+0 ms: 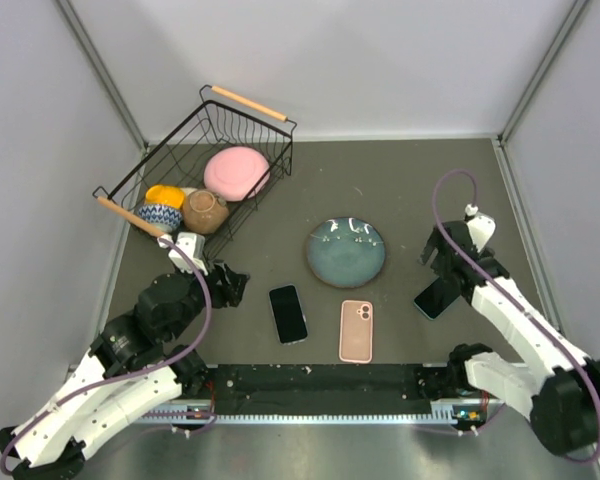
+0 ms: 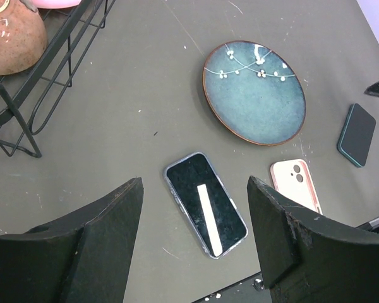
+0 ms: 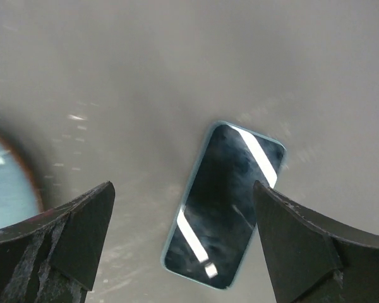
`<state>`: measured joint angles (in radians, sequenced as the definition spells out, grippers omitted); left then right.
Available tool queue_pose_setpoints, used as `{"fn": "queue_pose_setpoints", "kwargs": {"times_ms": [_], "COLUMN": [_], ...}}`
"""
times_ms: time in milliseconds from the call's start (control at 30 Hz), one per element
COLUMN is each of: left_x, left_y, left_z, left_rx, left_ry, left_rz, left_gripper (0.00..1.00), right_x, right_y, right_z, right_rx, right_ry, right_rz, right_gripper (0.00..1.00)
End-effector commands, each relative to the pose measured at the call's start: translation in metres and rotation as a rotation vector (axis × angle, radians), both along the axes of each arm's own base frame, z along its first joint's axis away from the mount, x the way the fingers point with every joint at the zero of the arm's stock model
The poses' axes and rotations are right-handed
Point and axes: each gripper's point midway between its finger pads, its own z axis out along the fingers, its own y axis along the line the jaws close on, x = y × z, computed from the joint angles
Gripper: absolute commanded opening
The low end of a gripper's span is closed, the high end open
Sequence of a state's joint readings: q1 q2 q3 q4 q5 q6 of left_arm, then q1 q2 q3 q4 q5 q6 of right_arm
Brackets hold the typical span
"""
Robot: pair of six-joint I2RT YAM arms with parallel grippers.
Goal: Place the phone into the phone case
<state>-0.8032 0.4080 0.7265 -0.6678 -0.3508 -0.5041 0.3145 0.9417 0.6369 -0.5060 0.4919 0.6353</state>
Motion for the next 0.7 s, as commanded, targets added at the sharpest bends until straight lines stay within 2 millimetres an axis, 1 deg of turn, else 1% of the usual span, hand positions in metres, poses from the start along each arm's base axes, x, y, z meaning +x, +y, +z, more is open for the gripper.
{"fn": "queue_pose_setpoints", "kwargs": {"times_ms": [0,33,67,133,167,200,233,300,333,433,533,567,600,633,667], "left_x": [0.000,0.000,0.000,0.000,0.000,0.000,0.000,-0.001,-0.001,-0.001,-0.002,-0.002,-0.002,-0.002,-0.002], "left_y": [-0.004,-0.004,-0.004,-0.005,-0.005,-0.005,-0.006,-0.006,-0.006,-0.003,-0.002,-0.002,-0.003,-0.003,-0.005], "left_z": [0.003,0.003,0.003,0.003,0.003,0.002,0.002,0.003,0.002,0.004,0.006,0.005,0.005,0.005,0.004], "left_rx": [-0.028,-0.031,-0.029,-0.032,-0.031,-0.030,-0.029,-0.031,-0.029,-0.030,-0.037,-0.036,-0.037,-0.037,-0.038], "left_ry": [-0.008,-0.010,-0.009,-0.010,-0.009,-0.008,-0.007,-0.007,-0.006,-0.008,-0.016,-0.015,-0.016,-0.016,-0.015], "left_rz": [-0.010,-0.011,-0.011,-0.014,-0.014,-0.014,-0.016,-0.022,-0.024,-0.013,-0.013,-0.012,-0.014,-0.018,-0.022], "left_gripper": [0.72,0.72,0.72,0.72,0.72,0.72,0.72,0.72,0.72,0.72,0.72,0.72,0.72,0.72,0.72], "right_x": [-0.008,-0.014,-0.015,-0.011,-0.010,-0.007,-0.005,0.000,0.000,0.003,0.012,0.016,0.026,0.031,0.037], "right_y": [-0.017,-0.023,-0.025,-0.023,-0.025,-0.029,-0.038,-0.048,-0.054,-0.057,-0.058,-0.057,-0.057,-0.054,-0.052], "right_z": [-0.022,-0.023,-0.032,-0.035,-0.038,-0.041,-0.040,-0.042,-0.044,-0.050,-0.048,-0.046,-0.040,-0.039,-0.037], "right_rx": [0.043,0.031,0.037,0.074,0.064,0.048,0.004,-0.049,-0.053,-0.035,-0.058,-0.073,-0.118,-0.128,-0.141], "right_ry": [0.145,0.183,0.233,0.257,0.261,0.266,0.257,0.267,0.271,0.291,0.290,0.291,0.292,0.294,0.297], "right_rz": [-0.211,-0.263,-0.298,-0.331,-0.351,-0.382,-0.411,-0.445,-0.471,-0.492,-0.439,-0.395,-0.302,-0.252,-0.196], "right_gripper": [0.91,0.90,0.90,0.90,0.91,0.91,0.93,0.96,0.98,0.99,0.98,0.98,0.96,0.93,0.91]}}
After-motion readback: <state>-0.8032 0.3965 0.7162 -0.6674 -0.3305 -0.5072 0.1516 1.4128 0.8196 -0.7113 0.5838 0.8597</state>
